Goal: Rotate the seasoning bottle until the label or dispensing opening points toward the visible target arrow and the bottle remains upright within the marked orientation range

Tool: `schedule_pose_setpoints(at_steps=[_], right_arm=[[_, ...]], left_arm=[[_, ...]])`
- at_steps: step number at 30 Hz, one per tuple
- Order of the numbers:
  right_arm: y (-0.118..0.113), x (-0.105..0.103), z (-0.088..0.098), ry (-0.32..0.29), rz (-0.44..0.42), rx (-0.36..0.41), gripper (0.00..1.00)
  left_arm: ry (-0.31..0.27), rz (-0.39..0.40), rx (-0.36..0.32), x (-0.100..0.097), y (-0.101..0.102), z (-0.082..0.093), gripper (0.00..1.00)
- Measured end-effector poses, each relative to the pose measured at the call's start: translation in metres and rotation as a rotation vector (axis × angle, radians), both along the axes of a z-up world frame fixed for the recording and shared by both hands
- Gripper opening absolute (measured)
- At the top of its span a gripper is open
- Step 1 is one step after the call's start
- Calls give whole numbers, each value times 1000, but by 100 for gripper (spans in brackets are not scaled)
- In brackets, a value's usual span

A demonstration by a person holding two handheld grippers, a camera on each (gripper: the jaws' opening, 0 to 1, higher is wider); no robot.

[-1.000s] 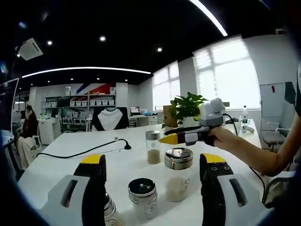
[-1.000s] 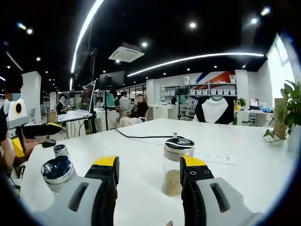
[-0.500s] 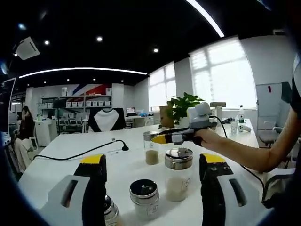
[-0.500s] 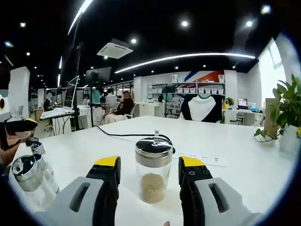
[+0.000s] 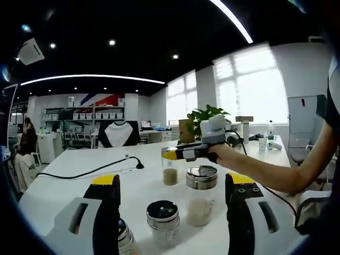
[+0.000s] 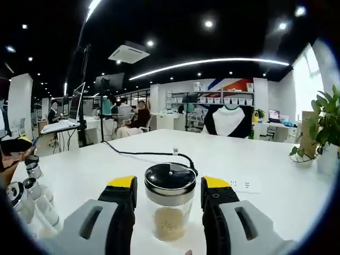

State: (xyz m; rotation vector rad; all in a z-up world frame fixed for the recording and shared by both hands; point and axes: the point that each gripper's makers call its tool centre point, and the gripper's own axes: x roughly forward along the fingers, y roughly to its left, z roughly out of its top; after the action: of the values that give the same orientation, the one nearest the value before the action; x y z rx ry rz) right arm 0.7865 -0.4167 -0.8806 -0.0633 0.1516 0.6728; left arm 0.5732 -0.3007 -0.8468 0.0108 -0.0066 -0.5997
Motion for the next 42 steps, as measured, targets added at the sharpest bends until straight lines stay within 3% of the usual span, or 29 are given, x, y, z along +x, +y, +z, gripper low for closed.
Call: schedule_pose_setpoints(at_steps=[18, 28, 42], right_arm=[[5, 3, -9, 6, 36, 8, 40], [9, 4, -8, -46, 37, 13, 39], [6, 2, -2, -53, -2, 75, 38]], left_arm=[[20, 21, 16, 6, 5, -6, 86], [41, 22, 16, 4, 6, -13, 85], [16, 38, -6, 3, 15, -1, 84]])
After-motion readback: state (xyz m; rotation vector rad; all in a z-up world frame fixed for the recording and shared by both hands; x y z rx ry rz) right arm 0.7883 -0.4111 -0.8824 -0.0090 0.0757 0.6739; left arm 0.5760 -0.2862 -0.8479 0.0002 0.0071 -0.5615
